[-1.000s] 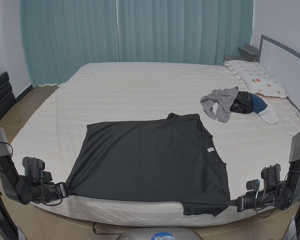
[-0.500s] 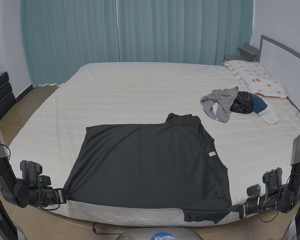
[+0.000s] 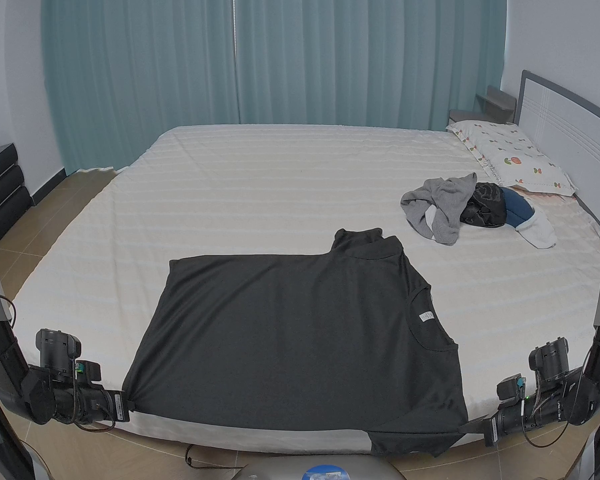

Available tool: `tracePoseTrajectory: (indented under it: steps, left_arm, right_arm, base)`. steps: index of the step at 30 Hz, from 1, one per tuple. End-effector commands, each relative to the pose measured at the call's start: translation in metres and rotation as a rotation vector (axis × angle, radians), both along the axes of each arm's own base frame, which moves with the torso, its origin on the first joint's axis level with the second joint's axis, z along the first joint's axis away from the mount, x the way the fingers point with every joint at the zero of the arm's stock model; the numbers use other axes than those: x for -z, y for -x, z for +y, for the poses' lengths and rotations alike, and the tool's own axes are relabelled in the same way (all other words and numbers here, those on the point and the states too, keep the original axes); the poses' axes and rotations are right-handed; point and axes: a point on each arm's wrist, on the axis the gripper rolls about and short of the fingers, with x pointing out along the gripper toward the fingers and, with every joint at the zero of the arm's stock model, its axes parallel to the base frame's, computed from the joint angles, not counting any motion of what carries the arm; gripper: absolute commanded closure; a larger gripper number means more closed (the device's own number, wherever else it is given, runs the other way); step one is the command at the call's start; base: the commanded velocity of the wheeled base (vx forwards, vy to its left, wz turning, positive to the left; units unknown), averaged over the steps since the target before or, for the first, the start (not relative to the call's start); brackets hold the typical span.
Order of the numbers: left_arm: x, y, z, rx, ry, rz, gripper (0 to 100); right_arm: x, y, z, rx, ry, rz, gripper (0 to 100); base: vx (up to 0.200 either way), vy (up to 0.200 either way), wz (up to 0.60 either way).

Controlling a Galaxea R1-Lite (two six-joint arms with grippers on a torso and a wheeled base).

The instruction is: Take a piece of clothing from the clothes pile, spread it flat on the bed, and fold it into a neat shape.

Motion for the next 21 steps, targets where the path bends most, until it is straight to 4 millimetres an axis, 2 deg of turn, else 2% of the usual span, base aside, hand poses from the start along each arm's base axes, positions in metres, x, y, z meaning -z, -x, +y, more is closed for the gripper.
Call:
tracePoseTrajectory:
  steps: [1,12,21]
  left_arm:
    - [-0.001,0.007,0.0,0.007,-0.019,0.008,100]
    - [0.001,0.022,-0.002,0.041,-0.107,0.085,100]
    - [-0.013,0.014,-0.001,0.024,-0.108,0.001,100]
  right_arm:
    - [-0.007,0.007,-0.001,-0.007,0.003,-0.017,100]
    - [-0.017,0.019,-0.002,-0.056,0.032,-0.006,100]
    - [-0.022,0.007,-0.004,-0.03,0.021,-0.06,100]
  base:
    - [0.0,0.0,0.0]
    - [0.0,0.0,0.0]
    - [0.0,0.0,0.0]
